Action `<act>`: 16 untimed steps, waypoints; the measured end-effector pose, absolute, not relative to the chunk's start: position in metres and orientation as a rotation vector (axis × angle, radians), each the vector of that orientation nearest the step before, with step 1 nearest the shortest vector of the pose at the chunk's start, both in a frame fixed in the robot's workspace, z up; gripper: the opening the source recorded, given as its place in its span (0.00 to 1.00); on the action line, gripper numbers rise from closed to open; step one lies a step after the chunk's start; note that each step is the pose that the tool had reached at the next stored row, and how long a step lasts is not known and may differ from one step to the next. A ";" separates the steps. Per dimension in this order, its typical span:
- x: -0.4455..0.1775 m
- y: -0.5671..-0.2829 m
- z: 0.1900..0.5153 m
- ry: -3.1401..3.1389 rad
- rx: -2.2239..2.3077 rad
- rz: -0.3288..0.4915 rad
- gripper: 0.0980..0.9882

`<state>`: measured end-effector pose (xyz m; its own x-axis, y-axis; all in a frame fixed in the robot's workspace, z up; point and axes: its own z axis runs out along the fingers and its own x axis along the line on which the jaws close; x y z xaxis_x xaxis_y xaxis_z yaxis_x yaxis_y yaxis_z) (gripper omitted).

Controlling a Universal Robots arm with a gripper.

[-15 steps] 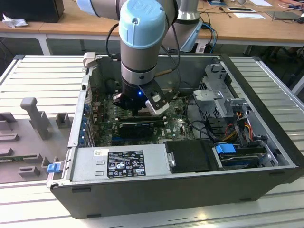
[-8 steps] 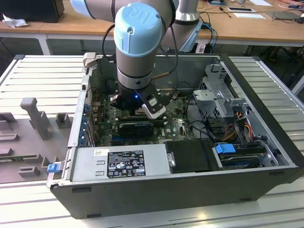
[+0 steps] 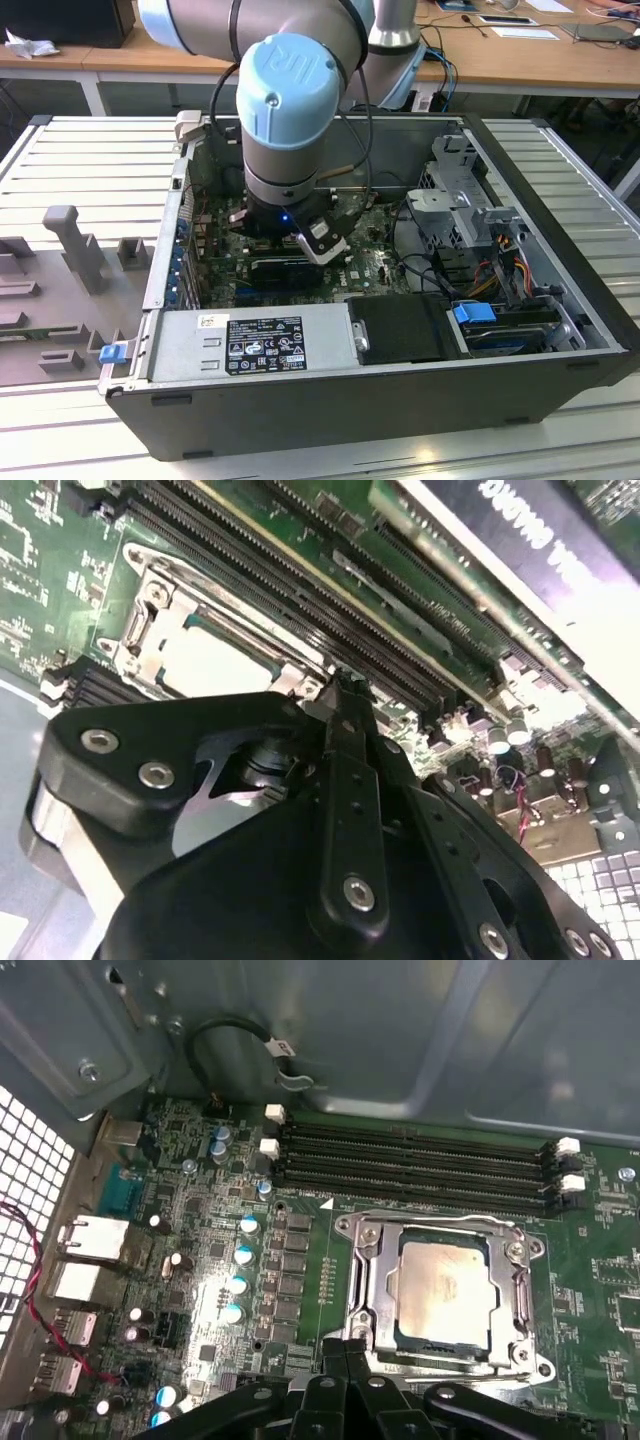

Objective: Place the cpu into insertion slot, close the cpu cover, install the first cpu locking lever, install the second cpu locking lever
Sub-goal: 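Install the second cpu locking lever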

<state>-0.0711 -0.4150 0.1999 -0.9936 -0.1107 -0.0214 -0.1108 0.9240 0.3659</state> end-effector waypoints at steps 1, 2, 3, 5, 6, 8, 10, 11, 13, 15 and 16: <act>-0.072 -0.415 0.199 3.075 -0.177 0.611 0.01; -0.072 -0.416 0.199 3.072 -0.178 0.624 0.01; -0.072 -0.416 0.198 3.071 -0.178 0.631 0.01; -0.072 -0.416 0.193 3.067 -0.177 0.647 0.01; -0.072 -0.416 0.192 3.063 -0.178 0.661 0.01; -0.072 -0.417 0.187 3.059 -0.179 0.678 0.01; -0.072 -0.416 0.187 3.057 -0.179 0.683 0.01; -0.072 -0.416 0.188 3.057 -0.179 0.683 0.01; -0.072 -0.416 0.195 3.057 -0.179 0.683 0.01; -0.072 -0.416 0.201 3.058 -0.179 0.684 0.01; -0.072 -0.416 0.204 3.058 -0.179 0.684 0.01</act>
<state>-0.0723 -0.4164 0.2041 -0.9935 -0.1104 -0.0278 -0.1117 0.8986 0.4243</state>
